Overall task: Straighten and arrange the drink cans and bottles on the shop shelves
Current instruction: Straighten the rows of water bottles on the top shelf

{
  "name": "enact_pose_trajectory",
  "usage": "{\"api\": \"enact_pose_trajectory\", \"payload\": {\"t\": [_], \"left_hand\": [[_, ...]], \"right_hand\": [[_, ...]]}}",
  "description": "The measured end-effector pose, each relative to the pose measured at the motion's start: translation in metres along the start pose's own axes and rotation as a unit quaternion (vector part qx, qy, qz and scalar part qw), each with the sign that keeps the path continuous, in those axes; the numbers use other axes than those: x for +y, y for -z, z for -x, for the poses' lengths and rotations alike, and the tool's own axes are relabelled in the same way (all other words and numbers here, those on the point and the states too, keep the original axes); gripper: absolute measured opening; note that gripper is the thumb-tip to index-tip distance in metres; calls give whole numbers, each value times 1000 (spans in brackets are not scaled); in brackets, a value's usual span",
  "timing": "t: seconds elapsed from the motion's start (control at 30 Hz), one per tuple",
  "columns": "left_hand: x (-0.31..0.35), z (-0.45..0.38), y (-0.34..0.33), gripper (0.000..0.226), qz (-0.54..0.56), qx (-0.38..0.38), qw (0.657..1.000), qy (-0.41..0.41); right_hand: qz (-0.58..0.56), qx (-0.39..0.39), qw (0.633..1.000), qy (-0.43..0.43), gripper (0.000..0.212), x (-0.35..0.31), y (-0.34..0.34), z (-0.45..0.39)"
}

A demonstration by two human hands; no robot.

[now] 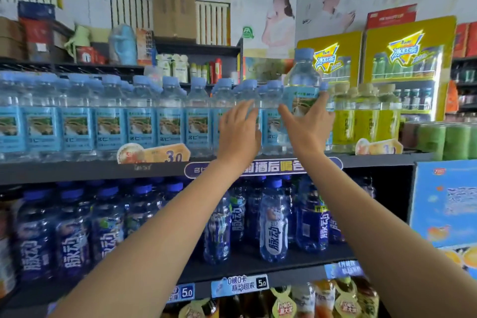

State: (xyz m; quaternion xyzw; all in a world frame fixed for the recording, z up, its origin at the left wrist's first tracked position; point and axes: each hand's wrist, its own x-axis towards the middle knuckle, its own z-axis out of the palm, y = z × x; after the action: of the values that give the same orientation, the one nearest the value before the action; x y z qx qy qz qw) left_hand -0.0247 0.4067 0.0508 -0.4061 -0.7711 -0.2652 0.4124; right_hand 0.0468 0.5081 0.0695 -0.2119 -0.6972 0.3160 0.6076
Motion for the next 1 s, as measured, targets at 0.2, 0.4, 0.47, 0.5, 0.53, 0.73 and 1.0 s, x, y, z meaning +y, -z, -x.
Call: {"api": "enact_pose_trajectory", "payload": {"t": [0.2,0.4,0.47,0.5,0.53,0.73,1.0], "left_hand": [[44,-14,-32,52,-31,-46,998,17],[89,-14,-73,52,-79,-144,982,95],[94,-14,-80,54,-102,-144,979,105],[94,-14,-83,55,-109,-139,979,106],[94,-14,-85,56,-115,-135,978,106],[84,-8,-91,61,-118,-117,982,89],[79,6,-71,49,88,62,985,132]], "right_hand": [[25,-11,1000,-16,75,46,33,-37],[49,-61,997,-22,76,92,43,-71],[52,-80,995,-17,76,101,40,-75],[53,-83,995,-11,76,103,38,-76],[55,-85,995,-5,77,104,36,-77],[61,-89,994,-7,78,102,30,-78],[-58,-112,990,59,65,78,29,-62]]}}
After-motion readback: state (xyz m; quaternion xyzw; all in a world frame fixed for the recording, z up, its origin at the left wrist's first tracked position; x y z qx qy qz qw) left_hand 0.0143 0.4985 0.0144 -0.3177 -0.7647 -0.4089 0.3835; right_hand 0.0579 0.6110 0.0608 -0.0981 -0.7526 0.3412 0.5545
